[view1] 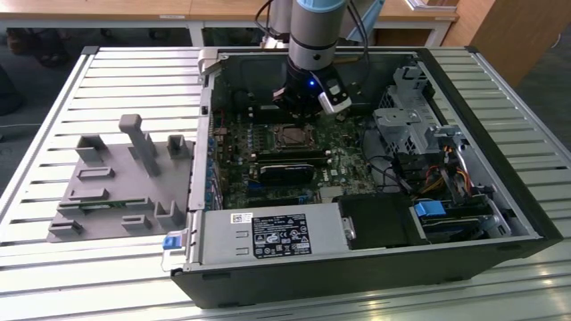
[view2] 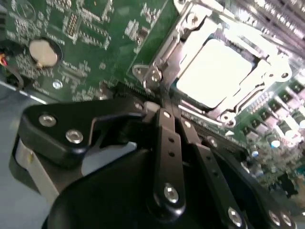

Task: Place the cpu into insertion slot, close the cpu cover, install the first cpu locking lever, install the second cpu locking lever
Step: 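Install the first cpu locking lever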

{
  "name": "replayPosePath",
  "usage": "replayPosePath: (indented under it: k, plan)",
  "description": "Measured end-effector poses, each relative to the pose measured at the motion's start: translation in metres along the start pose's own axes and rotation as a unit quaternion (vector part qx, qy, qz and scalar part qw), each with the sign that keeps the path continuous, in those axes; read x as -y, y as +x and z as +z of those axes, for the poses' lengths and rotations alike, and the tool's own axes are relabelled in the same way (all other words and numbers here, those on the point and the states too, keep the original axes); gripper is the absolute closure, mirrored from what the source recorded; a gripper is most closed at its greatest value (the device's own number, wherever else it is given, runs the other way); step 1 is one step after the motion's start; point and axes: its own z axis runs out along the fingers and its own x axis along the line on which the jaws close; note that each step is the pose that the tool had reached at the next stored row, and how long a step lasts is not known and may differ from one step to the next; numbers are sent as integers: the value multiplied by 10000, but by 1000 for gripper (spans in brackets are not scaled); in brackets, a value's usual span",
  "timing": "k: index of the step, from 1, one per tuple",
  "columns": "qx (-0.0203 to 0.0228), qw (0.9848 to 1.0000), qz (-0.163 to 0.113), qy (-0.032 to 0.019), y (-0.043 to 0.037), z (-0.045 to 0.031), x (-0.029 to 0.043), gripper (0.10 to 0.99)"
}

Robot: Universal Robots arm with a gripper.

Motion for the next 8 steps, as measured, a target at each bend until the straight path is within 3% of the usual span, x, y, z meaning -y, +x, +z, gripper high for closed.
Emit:
replayPosePath:
  k: [4, 8]
  plan:
    - [3, 10000, -1, -5, -1, -15, -8, 980]
    - [1, 10000, 0, -4, -1, -108, -20, 980]
